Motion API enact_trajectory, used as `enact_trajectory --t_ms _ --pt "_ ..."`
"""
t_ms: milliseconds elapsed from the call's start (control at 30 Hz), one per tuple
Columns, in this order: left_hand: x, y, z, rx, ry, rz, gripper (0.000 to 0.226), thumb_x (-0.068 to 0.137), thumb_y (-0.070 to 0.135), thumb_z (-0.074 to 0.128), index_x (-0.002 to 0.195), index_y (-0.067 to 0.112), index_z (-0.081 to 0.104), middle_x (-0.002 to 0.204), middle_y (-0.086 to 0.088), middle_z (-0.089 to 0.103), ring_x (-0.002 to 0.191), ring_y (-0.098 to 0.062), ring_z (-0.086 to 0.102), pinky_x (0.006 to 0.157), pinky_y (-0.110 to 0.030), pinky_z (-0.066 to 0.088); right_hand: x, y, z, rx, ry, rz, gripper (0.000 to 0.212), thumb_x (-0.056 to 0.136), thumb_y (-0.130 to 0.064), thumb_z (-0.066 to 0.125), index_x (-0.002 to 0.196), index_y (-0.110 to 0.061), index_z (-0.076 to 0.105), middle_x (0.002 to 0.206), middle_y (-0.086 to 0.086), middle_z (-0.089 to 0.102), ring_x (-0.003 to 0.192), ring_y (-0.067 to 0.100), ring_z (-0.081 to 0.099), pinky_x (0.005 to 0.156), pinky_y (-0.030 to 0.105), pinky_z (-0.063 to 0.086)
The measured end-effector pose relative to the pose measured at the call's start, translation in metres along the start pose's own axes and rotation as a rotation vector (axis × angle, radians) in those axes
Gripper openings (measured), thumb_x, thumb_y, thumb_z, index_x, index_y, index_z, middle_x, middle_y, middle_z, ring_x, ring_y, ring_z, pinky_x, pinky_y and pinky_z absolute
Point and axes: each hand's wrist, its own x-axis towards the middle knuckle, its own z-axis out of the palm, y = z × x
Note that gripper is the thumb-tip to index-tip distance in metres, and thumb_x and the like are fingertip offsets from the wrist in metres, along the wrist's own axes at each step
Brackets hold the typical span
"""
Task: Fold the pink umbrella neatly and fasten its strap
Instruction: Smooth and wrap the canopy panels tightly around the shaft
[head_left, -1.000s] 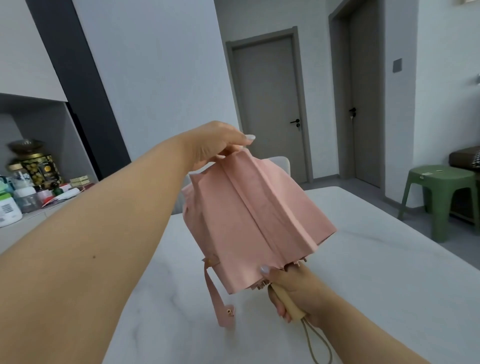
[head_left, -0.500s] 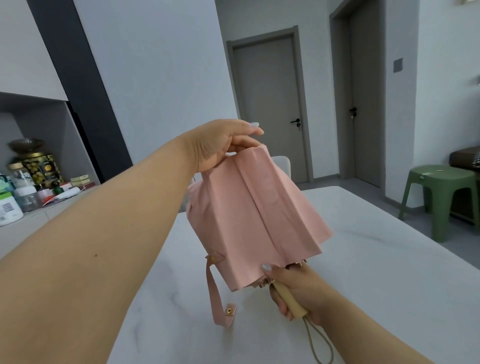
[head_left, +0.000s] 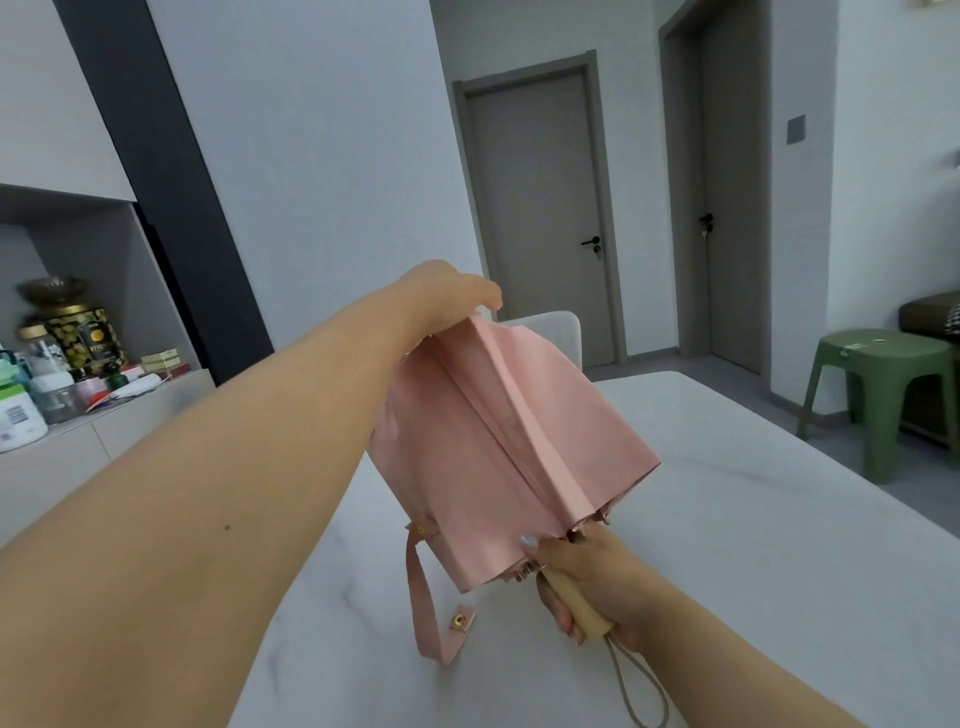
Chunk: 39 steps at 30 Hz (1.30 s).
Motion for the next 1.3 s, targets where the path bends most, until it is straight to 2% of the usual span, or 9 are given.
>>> enact_trajectory --t_ms 333,433,533,667,767,867,1000,1200,1300 --pt "-0.005 -0.005 -0.008 0.095 -0.081 -0.181 0.013 0.087 0.02 0.057 0.078 0.011 0.055 0.084 -0.009 0.053 0.078 -0.027 0.051 0.085 -0.035 0.047 0.001 0.004 0.003 -0.058 -0.025 -0.03 0.024 0.09 -0.03 0.063 0.096 -0.007 0.058 0.044 0.012 0.048 0.032 0.018 0.041 0.036 0.022 0.039" --pt "0.001 -0.008 -0.009 0.009 -0.104 -0.159 0.015 0.086 0.013 0.06 0.072 0.014 0.055 0.074 -0.004 0.052 0.067 -0.021 0.047 0.075 -0.032 0.042 0.001 0.004 0.003 -0.063 -0.022 -0.031 0.031 0.084 -0.034 0.062 0.098 -0.007 0.058 0.044 0.012 0.048 0.032 0.019 0.04 0.036 0.022 0.039" --pt "0.006 -0.01 -0.005 -0.15 -0.078 -0.084 0.009 0.084 0.02 0.068 0.082 0.014 0.062 0.084 -0.005 0.06 0.075 -0.022 0.054 0.073 -0.031 0.044 0.001 0.003 0.003 -0.057 -0.006 0.006 0.033 0.085 -0.036 0.064 0.094 -0.005 0.059 0.044 0.013 0.047 0.033 0.019 0.039 0.036 0.022 0.039" --pt "0.01 -0.013 0.0 -0.265 -0.015 -0.023 0.046 0.076 0.039 0.074 0.105 0.005 0.066 0.099 -0.009 0.067 0.092 -0.026 0.064 0.092 -0.037 0.05 0.001 0.001 0.001 -0.031 0.019 0.018 0.032 0.082 -0.038 0.067 0.084 -0.005 0.064 0.044 0.013 0.048 0.034 0.022 0.039 0.038 0.024 0.039" --pt "0.003 -0.007 -0.004 -0.427 -0.13 -0.025 0.038 0.089 0.049 0.061 0.078 0.012 0.061 0.066 -0.004 0.056 0.061 -0.018 0.051 0.067 -0.03 0.042 0.001 0.0 0.0 -0.061 0.024 0.003 0.032 0.076 -0.041 0.064 0.074 -0.01 0.071 0.043 0.013 0.048 0.036 0.023 0.039 0.039 0.024 0.038" --pt "0.0 -0.004 -0.013 -0.533 -0.248 -0.025 0.041 0.094 0.051 0.049 0.088 0.011 0.055 0.063 -0.003 0.057 0.058 -0.016 0.048 0.06 -0.03 0.037 0.0 -0.001 0.001 -0.032 0.019 0.014 0.036 0.08 -0.043 0.065 0.083 -0.008 0.07 0.042 0.009 0.049 0.036 0.02 0.04 0.037 0.023 0.039" --pt "-0.002 -0.005 -0.018 -0.706 -0.256 0.027 0.031 0.092 0.04 0.056 0.094 0.009 0.054 0.062 -0.005 0.053 0.052 -0.017 0.047 0.057 -0.028 0.039 0.001 0.0 0.0 -0.024 0.027 -0.007 0.036 0.082 -0.041 0.064 0.084 -0.005 0.068 0.042 0.009 0.049 0.036 0.021 0.04 0.039 0.023 0.039" --pt "-0.001 -0.011 -0.017 -0.319 -0.148 0.048 0.022 0.086 0.032 0.068 0.098 0.016 0.061 0.067 -0.002 0.057 0.063 -0.016 0.053 0.07 -0.031 0.043 0.002 0.002 -0.001 0.001 0.018 0.005 0.028 0.087 -0.036 0.066 0.081 -0.008 0.071 0.045 0.013 0.049 0.036 0.021 0.042 0.038 0.024 0.041" --pt "-0.002 -0.012 -0.014 -0.155 -0.06 0.109 0.011 0.082 0.011 0.068 0.093 0.011 0.068 0.079 0.0 0.058 0.081 -0.016 0.052 0.079 -0.03 0.041 0.003 0.004 -0.002 -0.013 0.022 -0.005 0.031 0.086 -0.036 0.067 0.085 -0.004 0.07 0.045 0.013 0.049 0.035 0.02 0.042 0.039 0.024 0.041"
